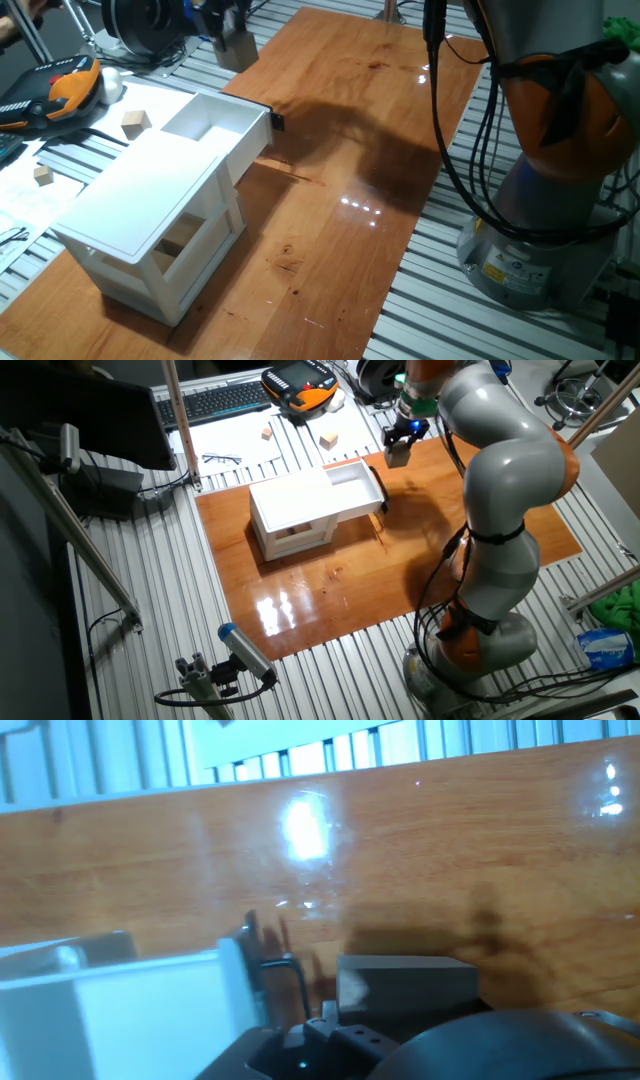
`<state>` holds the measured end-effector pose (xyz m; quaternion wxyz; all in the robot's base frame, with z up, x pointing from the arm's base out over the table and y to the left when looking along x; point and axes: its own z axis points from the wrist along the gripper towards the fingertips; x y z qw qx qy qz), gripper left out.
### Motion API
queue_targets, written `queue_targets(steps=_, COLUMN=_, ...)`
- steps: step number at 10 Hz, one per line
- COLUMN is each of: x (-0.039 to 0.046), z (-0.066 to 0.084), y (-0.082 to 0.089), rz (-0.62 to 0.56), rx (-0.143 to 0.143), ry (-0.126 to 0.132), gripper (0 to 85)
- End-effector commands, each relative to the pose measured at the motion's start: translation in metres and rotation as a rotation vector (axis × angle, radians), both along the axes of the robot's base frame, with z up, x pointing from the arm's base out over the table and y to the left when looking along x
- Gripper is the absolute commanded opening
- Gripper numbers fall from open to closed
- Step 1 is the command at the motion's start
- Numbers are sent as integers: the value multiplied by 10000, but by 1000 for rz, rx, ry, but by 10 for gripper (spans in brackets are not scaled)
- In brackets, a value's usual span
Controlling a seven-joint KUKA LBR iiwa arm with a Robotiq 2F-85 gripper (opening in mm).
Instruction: Put things in the drawer
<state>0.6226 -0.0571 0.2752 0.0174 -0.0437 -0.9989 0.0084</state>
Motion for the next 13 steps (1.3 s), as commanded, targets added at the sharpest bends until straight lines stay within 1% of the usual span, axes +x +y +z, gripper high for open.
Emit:
queue_targets(steps=1, x=-6, z=48, y=48, rz=-4, rx=-2, ry=1, gripper=0)
queue_targets(steps=3, x=-25, z=167, y=228, rz=-20, rx=-27, ry=3, gripper=0)
queue_targets(steps=4, x=-42, z=193, y=319, rz=-21, rx=-27, ry=-3, gripper=0)
queue_targets(steps=5, x=-56, z=209, y=410, rz=-20, rx=-21, ry=-7, gripper=0)
queue_targets(steps=7, x=-76, z=250, y=555, rz=33, rx=-4, ry=-12, gripper=0)
queue_targets(steps=8, x=-75, z=258, y=623, rz=56, rx=-2, ry=-17, gripper=0)
queue_targets(steps=10, x=-95, z=201, y=743, rz=86, rx=11, ry=-30, gripper=0)
queue_targets(steps=11, x=-120, z=147, y=820, rz=85, rx=15, ry=-43, gripper=0)
queue_targets(steps=13, x=-171, z=116, y=905, rz=79, rx=11, ry=-55, gripper=0)
